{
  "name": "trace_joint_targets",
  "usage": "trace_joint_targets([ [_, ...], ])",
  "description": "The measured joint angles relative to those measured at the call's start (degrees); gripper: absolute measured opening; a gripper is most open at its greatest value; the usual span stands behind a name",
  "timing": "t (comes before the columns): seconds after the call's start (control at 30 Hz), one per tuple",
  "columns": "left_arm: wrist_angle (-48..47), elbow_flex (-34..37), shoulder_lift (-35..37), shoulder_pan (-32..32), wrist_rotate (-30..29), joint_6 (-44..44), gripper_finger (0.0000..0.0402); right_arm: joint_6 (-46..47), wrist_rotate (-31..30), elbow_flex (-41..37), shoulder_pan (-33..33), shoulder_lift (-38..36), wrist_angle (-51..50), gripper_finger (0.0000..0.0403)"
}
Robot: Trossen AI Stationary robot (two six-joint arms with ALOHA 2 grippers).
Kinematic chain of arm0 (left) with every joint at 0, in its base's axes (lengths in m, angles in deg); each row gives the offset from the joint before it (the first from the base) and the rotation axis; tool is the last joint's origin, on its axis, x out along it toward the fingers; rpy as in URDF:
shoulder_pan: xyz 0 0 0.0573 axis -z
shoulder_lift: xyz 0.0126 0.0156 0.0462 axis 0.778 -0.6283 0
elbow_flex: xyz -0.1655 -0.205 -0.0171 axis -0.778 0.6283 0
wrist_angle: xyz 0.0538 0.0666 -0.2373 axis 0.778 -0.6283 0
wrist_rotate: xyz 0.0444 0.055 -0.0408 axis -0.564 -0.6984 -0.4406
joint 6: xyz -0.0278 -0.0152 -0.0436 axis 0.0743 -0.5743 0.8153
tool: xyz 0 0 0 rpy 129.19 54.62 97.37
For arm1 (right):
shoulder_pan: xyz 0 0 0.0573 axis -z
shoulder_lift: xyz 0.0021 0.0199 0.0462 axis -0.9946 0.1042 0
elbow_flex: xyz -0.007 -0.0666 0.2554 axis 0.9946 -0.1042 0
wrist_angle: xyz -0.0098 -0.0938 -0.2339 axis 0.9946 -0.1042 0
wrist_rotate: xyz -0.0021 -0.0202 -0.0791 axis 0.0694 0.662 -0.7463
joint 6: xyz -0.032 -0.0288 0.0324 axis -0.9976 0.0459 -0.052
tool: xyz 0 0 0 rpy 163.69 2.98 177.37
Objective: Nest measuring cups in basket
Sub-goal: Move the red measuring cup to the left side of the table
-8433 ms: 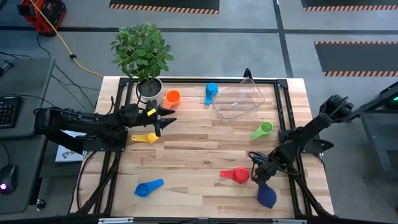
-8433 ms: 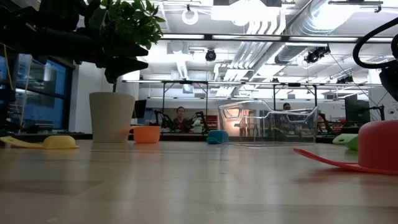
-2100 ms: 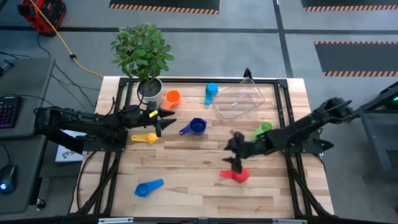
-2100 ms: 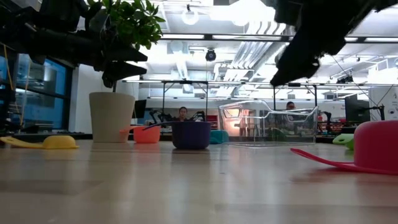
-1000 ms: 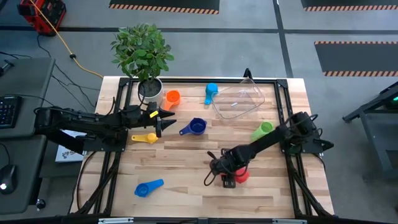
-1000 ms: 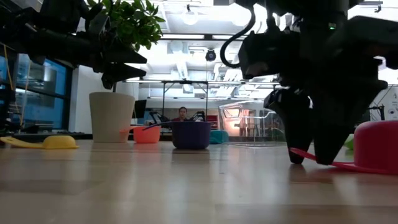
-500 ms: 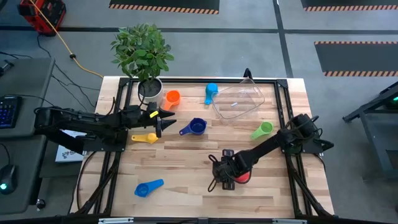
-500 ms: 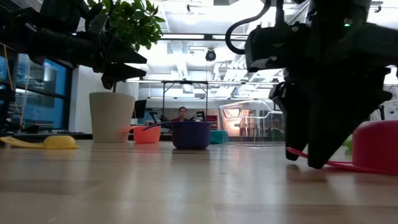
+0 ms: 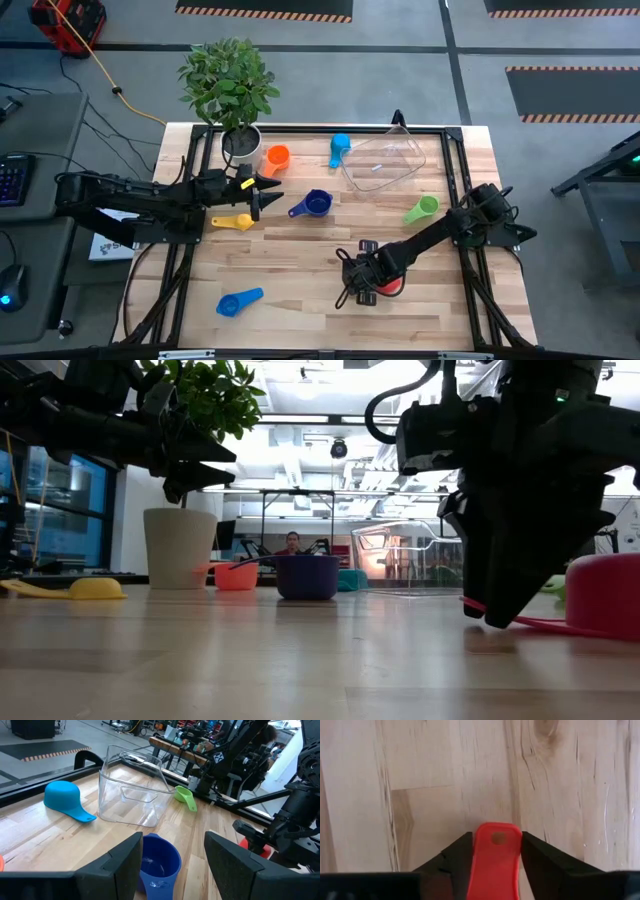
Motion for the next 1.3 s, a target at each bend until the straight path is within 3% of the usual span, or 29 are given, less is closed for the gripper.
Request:
trace_joint_targets([
  [0.17, 0.0, 0.0, -0.02, 0.0, 0.0, 0.0, 0.0202, -0.28, -0.04, 0.0, -0.01, 0.0, 0.0, 0.012],
  [0.57, -0.02, 0.0, -0.01, 0.0, 0.0, 0.01, 0.0202, -4.44, -1.23, -0.07, -0.05, -3.09, -3.25, 0.012],
  [0.8, -0.04, 0.0, -0.01, 0.0, 0.0, 0.01, 0.0202, -7.38, -8.95, -0.46, -0.86, -8.64, -3.08, 0.0119],
  [0.97, -0.05, 0.0, -0.01, -0.01, 0.0, 0.0, 0.0202, -5.99, -14.95, -6.42, -2.15, -16.18, 2.38, 0.0119],
  [1.13, 0.01, 0.0, 0.0, -0.02, 0.0, -0.02, 0.0202, -6.32, -22.03, -19.77, -3.43, -26.54, 21.44, 0.0119],
  [1.2, 0.38, 0.0, -0.01, -0.01, 0.0, -0.02, 0.0202, -11.95, -23.6, -26.09, -3.47, -30.23, 37.86, 0.0119],
  [1.3, 0.67, 0.0, 0.0, -0.02, 0.0, -0.02, 0.0202, -24.35, -20.92, -35.17, -2.81, -33.33, 65.57, 0.0119],
])
